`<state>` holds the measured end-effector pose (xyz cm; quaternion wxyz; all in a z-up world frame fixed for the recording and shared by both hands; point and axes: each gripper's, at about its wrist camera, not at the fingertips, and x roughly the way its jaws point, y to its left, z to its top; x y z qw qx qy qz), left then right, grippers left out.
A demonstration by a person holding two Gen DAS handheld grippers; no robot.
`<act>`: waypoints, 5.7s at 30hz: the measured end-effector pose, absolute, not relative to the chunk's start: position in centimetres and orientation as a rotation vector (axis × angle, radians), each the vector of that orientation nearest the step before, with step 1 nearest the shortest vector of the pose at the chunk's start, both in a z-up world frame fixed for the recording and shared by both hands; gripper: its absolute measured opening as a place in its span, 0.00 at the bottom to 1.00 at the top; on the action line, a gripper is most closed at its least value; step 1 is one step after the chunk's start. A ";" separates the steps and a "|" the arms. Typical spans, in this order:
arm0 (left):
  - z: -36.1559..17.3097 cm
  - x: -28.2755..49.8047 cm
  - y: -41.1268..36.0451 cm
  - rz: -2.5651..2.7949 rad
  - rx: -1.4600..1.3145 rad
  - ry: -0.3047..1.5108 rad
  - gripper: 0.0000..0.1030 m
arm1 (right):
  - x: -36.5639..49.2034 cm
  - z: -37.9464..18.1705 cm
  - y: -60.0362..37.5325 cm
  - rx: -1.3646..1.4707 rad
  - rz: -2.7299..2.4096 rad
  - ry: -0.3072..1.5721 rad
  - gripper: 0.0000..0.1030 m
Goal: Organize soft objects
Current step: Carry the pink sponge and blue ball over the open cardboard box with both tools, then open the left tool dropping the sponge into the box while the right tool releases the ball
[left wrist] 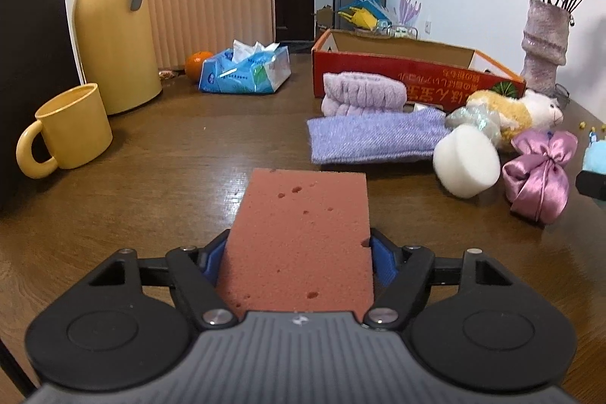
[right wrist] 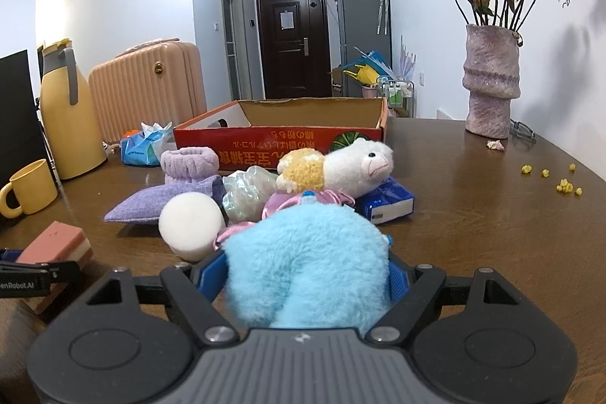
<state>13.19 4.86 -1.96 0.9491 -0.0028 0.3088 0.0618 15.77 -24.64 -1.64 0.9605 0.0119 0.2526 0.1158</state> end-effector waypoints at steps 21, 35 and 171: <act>3.1 14.5 2.8 0.085 -0.051 0.460 0.72 | 16.7 2.6 -23.8 -0.015 0.226 0.410 0.78; 5.7 16.4 1.5 0.069 -0.085 0.387 0.72 | 19.3 4.7 -23.1 -0.007 0.220 0.363 0.78; 3.0 42.3 0.6 0.209 -0.115 0.334 1.00 | 44.7 1.5 -19.8 -0.076 0.111 0.517 1.00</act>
